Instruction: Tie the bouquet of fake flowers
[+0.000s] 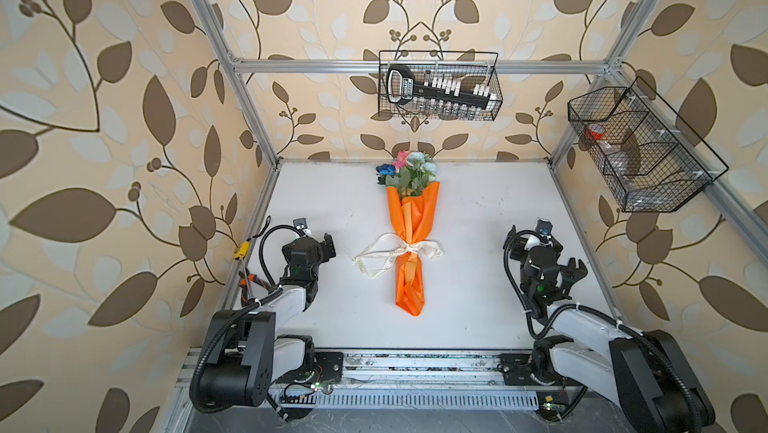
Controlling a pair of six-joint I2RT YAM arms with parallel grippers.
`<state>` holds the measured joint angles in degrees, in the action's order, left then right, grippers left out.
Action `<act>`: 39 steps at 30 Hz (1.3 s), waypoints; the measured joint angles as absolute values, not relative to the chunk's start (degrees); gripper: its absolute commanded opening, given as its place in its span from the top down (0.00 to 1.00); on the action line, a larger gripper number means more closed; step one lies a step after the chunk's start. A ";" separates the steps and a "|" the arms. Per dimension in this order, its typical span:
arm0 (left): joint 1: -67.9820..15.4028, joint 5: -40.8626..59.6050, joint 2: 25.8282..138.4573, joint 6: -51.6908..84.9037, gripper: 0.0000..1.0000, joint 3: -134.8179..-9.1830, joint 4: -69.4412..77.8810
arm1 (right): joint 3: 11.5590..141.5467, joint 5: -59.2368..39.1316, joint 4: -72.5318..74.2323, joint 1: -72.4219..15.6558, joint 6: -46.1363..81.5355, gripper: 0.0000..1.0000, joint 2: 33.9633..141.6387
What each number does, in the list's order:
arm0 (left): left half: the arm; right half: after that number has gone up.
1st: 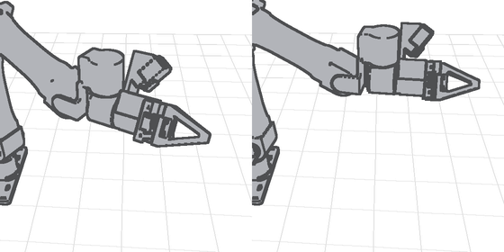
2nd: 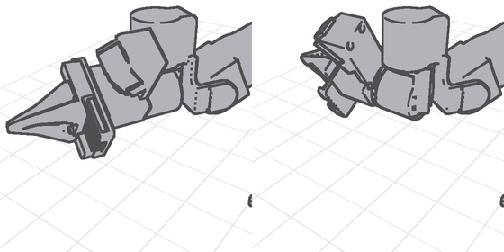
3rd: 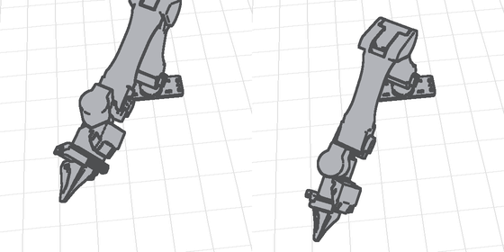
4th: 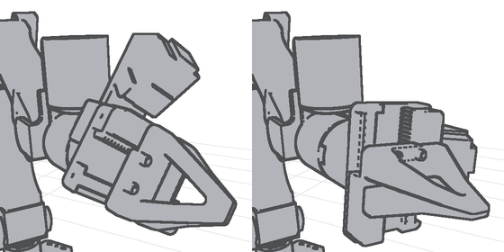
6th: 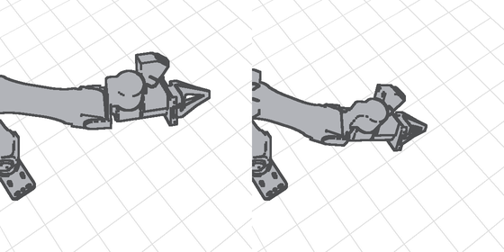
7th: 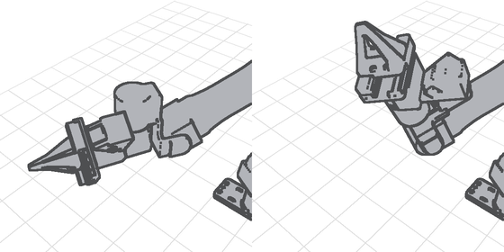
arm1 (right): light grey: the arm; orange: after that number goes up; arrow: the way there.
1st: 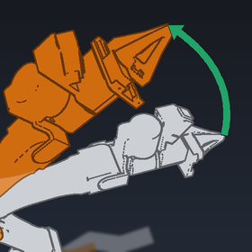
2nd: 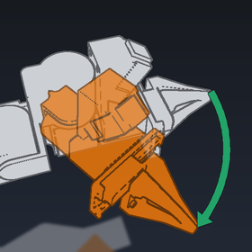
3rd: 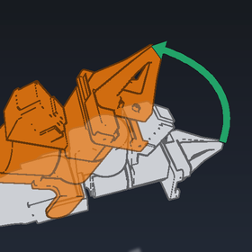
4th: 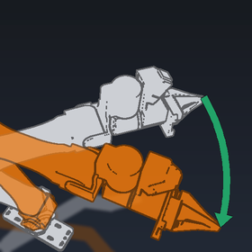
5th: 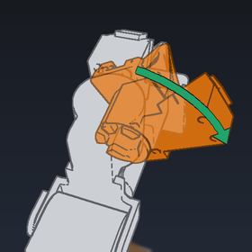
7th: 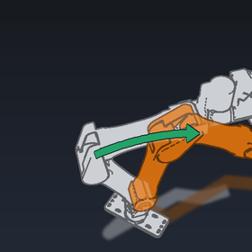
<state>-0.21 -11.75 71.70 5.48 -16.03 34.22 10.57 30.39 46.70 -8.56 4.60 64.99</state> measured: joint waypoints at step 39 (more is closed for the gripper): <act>0.80 -2.96 85.89 3.33 0.01 -19.99 40.95 | 12.16 3.77 65.41 2.17 3.84 0.00 85.69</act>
